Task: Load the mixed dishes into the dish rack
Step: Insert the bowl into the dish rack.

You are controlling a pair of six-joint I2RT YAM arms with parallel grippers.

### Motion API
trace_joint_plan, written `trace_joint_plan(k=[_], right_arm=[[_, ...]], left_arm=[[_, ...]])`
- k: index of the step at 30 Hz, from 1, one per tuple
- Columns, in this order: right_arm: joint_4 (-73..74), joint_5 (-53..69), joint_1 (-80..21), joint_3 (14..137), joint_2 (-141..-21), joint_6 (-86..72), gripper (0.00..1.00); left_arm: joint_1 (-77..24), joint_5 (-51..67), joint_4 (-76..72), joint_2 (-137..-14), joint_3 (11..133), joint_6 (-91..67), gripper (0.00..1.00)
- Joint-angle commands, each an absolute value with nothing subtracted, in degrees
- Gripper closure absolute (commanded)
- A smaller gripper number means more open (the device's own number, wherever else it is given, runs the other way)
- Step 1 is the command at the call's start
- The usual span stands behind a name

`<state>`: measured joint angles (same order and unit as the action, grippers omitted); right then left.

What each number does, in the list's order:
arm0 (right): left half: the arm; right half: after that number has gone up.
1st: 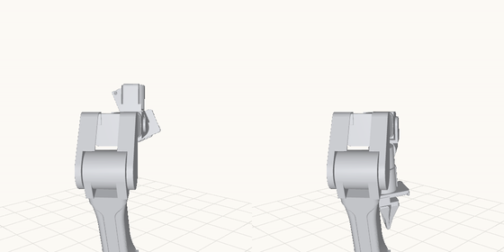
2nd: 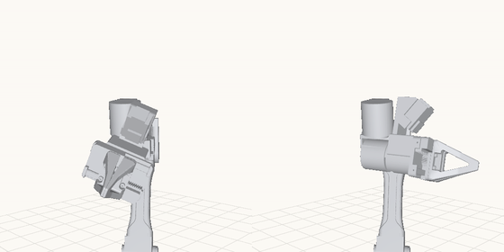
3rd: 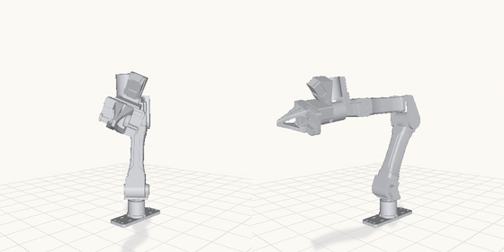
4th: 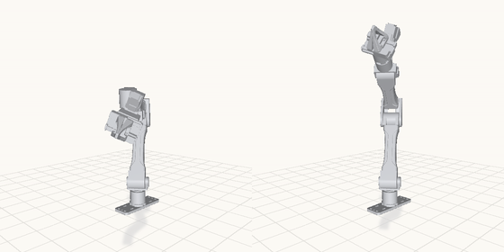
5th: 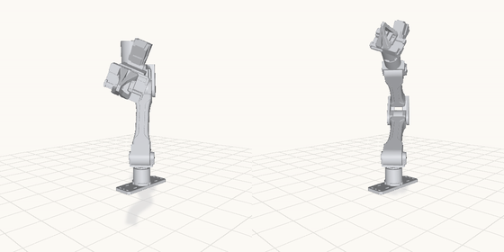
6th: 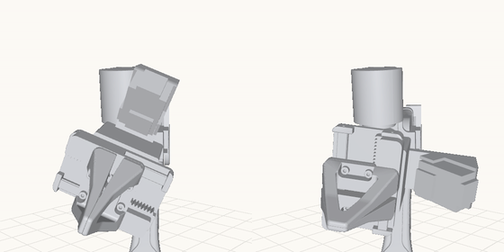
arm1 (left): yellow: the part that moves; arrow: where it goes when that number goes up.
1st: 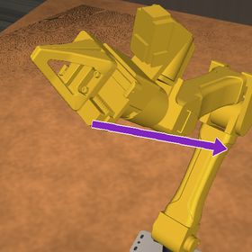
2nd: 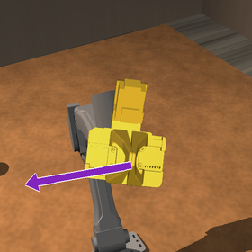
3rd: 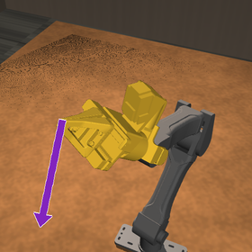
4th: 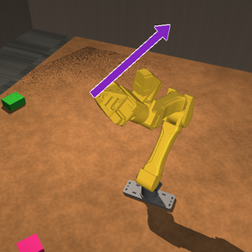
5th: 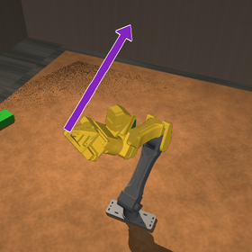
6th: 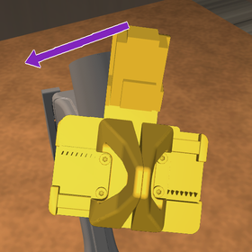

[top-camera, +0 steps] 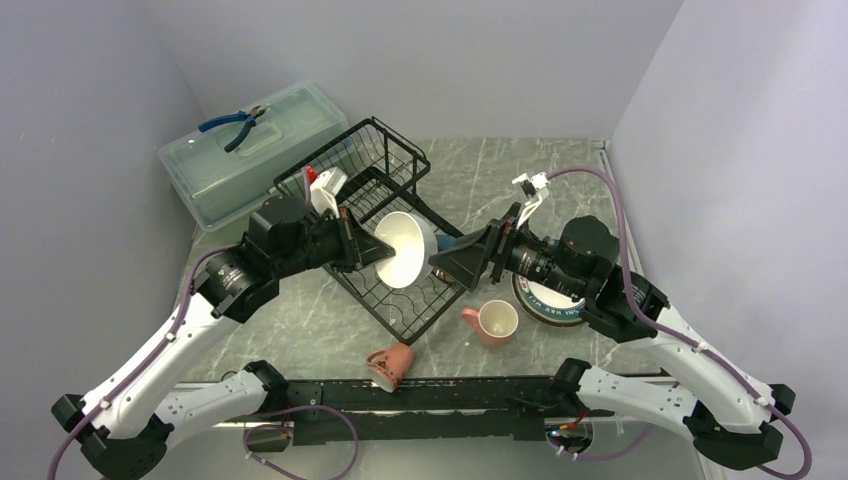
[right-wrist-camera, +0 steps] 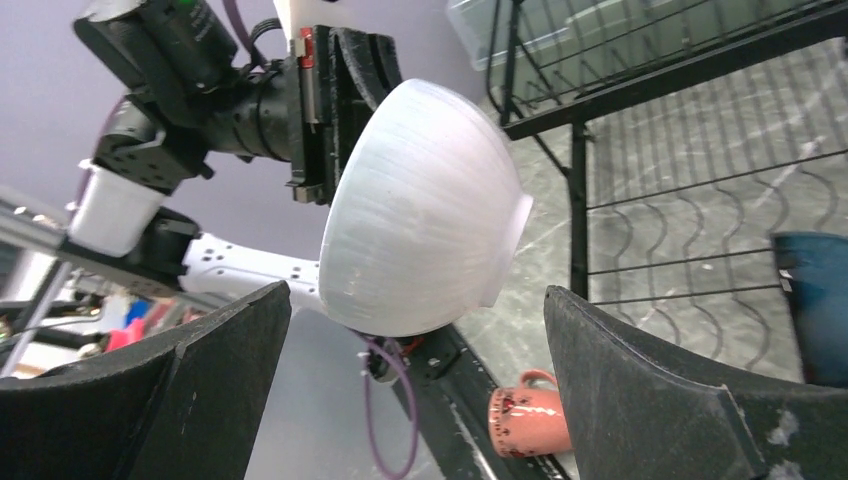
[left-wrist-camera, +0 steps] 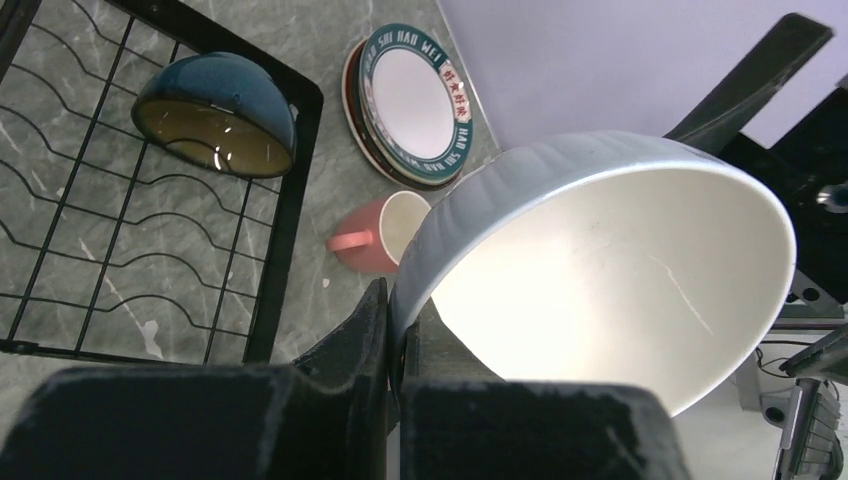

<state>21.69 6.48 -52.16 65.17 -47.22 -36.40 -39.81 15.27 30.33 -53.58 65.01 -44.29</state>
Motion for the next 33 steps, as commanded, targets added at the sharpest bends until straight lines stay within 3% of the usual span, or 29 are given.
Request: trace_joint_plan(k=[1, 16, 33], right_arm=[[12.4, 12.9, -51.3, 63.3, -46.9, -41.3, 0.0], [3.8, 21.1, -49.7, 60.8, -49.3, -46.2, 0.0], [1.7, 21.3, -49.7, 61.6, -51.8, -48.1, 0.04]], left_arm=[[-39.6, 16.3, 21.6, -50.9, 64.8, -47.4, 1.0], [-39.6, 18.4, 19.4, -50.6, 64.2, -48.2, 1.0], [-39.6, 17.8, 19.5, -50.6, 63.9, -47.6, 1.0]])
